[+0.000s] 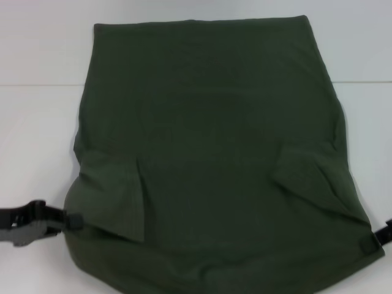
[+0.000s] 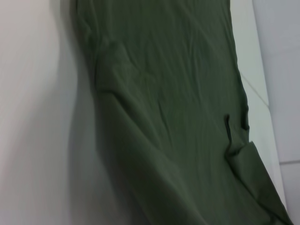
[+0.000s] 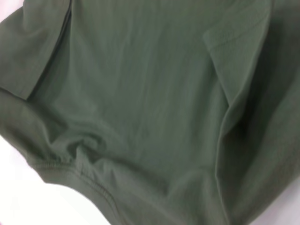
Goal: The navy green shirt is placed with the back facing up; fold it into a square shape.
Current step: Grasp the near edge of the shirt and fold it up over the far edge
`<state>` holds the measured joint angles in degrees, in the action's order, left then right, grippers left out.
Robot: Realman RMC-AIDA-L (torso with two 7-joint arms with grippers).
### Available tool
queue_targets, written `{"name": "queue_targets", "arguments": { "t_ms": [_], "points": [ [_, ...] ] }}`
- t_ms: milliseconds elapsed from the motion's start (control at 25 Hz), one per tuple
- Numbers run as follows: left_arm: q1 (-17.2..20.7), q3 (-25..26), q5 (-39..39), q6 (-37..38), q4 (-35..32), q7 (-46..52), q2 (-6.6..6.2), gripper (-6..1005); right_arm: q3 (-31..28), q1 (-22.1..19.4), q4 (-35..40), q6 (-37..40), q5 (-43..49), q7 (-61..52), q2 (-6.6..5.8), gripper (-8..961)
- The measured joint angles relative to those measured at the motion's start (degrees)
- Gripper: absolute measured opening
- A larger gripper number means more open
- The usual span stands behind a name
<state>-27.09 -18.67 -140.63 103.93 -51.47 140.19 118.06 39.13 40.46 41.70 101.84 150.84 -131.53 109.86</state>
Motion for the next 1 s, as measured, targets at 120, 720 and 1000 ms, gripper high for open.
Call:
{"name": "queue_targets", "arguments": {
  "t_ms": [120,720,1000],
  "points": [
    [1.4,0.0,-0.5,3.2,-1.8,-0.3,0.00,39,0.3,-0.7,0.0,1.6,0.2,0.6,-0.04,17],
    [3.1,-0.7,-1.9,7.5,-4.9,-0.8,-0.08,39,-0.8,-2.9,-0.3,4.5,-0.4,2.5,-0.25,21],
    [-3.9,-0.2,1.4,4.6,1.2,0.4,-2.67,39,-5.5,-1.6,-0.1,2.6,-11.0,2.4,-0.96,23]
  ]
}}
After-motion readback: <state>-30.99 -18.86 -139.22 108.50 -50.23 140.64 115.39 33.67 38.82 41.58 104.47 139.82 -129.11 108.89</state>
